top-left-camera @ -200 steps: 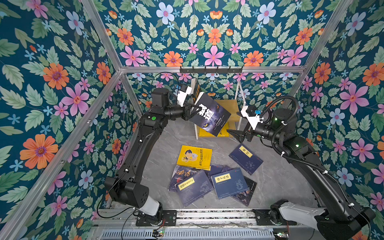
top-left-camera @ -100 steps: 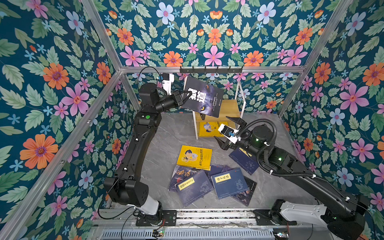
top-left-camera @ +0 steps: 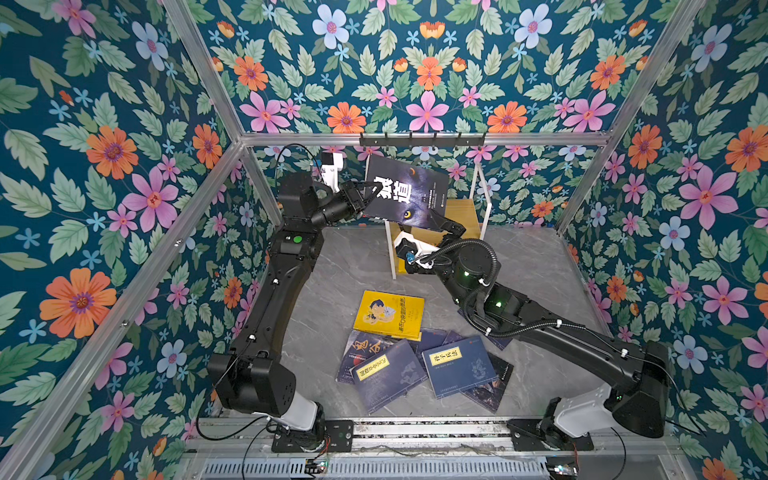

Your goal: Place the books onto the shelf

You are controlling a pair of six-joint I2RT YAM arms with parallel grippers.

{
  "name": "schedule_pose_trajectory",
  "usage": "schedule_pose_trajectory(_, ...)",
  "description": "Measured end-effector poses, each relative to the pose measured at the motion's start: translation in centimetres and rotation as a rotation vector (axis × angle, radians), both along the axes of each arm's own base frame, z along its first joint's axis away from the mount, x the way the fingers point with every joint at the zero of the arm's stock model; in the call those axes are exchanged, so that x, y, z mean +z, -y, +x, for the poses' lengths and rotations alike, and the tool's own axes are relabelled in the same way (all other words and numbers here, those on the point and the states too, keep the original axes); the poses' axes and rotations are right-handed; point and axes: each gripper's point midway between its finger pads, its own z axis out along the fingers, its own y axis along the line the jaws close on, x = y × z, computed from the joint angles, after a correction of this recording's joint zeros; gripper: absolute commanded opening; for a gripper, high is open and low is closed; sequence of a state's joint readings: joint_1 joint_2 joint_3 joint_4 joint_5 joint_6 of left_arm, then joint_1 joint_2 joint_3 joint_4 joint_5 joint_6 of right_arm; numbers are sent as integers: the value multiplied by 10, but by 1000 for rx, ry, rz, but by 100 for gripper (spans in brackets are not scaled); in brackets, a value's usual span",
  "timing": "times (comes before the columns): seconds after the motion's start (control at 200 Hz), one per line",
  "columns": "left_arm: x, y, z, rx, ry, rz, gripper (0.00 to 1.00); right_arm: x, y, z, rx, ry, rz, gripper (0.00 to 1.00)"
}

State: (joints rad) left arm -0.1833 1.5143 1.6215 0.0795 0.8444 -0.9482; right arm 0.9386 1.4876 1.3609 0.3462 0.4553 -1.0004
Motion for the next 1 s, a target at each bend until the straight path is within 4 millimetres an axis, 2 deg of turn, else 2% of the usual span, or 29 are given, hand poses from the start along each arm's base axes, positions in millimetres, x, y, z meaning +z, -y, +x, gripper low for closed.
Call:
schedule_pose_trajectory(0.16, -6, 1, -1, -9, -31, -32, 0, -1, -15, 20, -52, 33, -24, 98)
schedule_pose_trajectory(0.265, -8, 2, 0, -14, -54, -49, 0, 3, -23, 33, -95, 63, -24, 89)
schedule_pose_trajectory(0.33, -6, 3, -2, -20, -53, -58, 0, 4, -29, 41, -121, 83, -25, 79)
schedule_pose_trajectory(0.385, -3, 4, -4, -26, -46, -61, 0, 0, -33, 46, -136, 87, -47, 66)
schedule_pose_trajectory(0.51, 2, 6, -10, -40, -30, -69, 0, -2, -32, 54, -180, 98, -77, 40)
schedule_pose_trajectory(0.565, 1, 6, -11, -41, -34, -72, 0, 3, -30, 56, -190, 108, -73, 28)
schedule_pose_trajectory(0.62, 0, 4, -9, -24, -49, -85, 0, 6, -29, 59, -194, 118, -88, 8)
schedule_pose_trajectory(0.65, 0, 4, -9, -23, -58, -91, 5, 4, -30, 60, -193, 121, -117, 0)
schedule_pose_trajectory(0.715, -4, 3, -8, -13, -75, -92, 19, -3, -33, 64, -187, 113, -170, 0)
schedule_pose_trajectory(0.83, -6, 2, -6, -7, -75, -95, 41, -3, -31, 66, -182, 99, -168, 0)
schedule_pose_trajectory(1.0, 7, -12, -13, -14, -20, -94, 60, 8, -5, 74, -248, 78, -101, 0)
